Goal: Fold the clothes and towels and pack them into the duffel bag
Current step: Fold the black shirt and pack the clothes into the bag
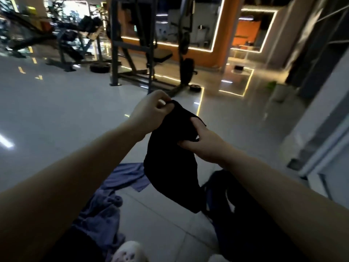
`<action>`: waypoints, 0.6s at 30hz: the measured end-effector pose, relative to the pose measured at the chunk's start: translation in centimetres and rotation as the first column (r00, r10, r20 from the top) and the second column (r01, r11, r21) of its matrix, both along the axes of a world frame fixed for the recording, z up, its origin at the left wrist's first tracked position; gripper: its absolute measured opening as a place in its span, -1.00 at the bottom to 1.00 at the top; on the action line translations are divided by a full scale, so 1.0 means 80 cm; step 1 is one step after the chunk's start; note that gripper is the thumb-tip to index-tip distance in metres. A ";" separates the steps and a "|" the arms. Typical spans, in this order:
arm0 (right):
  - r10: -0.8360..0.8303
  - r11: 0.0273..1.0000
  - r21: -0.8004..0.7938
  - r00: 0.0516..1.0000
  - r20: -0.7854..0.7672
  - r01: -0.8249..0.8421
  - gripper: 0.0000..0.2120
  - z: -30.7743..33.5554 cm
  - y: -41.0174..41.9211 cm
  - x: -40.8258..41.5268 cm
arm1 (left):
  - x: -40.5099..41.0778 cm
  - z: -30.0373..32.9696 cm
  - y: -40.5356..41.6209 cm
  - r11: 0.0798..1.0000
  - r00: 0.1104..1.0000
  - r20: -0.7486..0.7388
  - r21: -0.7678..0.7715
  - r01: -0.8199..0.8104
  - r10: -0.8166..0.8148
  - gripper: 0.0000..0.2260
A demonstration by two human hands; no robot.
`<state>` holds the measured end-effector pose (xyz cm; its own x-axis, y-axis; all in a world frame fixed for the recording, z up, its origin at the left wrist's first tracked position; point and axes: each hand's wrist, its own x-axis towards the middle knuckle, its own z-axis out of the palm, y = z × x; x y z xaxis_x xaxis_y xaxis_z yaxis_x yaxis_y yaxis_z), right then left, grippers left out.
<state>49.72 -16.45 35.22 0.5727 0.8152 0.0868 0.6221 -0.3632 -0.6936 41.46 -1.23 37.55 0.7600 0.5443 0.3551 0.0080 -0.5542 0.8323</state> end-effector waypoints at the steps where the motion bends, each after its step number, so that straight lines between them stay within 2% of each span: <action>1: -0.052 0.999 -0.012 0.998 0.047 0.053 -0.51 0.003 -0.019 0.007 | 0.006 0.001 -0.020 0.997 0.998 0.001 -0.038 0.061 -0.061 -0.97; 4: -0.205 0.979 0.049 0.966 0.156 0.199 -0.83 -0.006 -0.063 0.019 | 0.020 -0.011 -0.065 0.981 0.985 -0.004 -0.086 0.173 -0.174 -0.99; 6: -0.273 0.958 0.130 0.953 0.133 0.256 -0.91 -0.023 -0.081 0.023 | 0.029 -0.029 -0.078 0.983 0.987 -0.018 -0.086 0.159 -0.161 -0.98; 11: -0.321 0.938 0.165 0.944 0.072 0.307 -0.86 -0.036 -0.111 0.040 | 0.055 -0.062 -0.071 0.989 0.972 -0.185 0.003 0.146 -0.143 -0.87; 15: -0.346 0.926 0.163 0.938 0.008 0.341 -0.79 -0.046 -0.122 0.064 | 0.076 -0.080 -0.072 0.977 0.958 -0.246 0.118 0.179 -0.146 -0.84; 18: -0.364 0.917 0.174 0.931 -0.007 0.359 -0.79 -0.053 -0.120 0.080 | 0.087 -0.087 -0.072 0.974 0.953 -0.261 0.128 0.189 -0.150 -0.83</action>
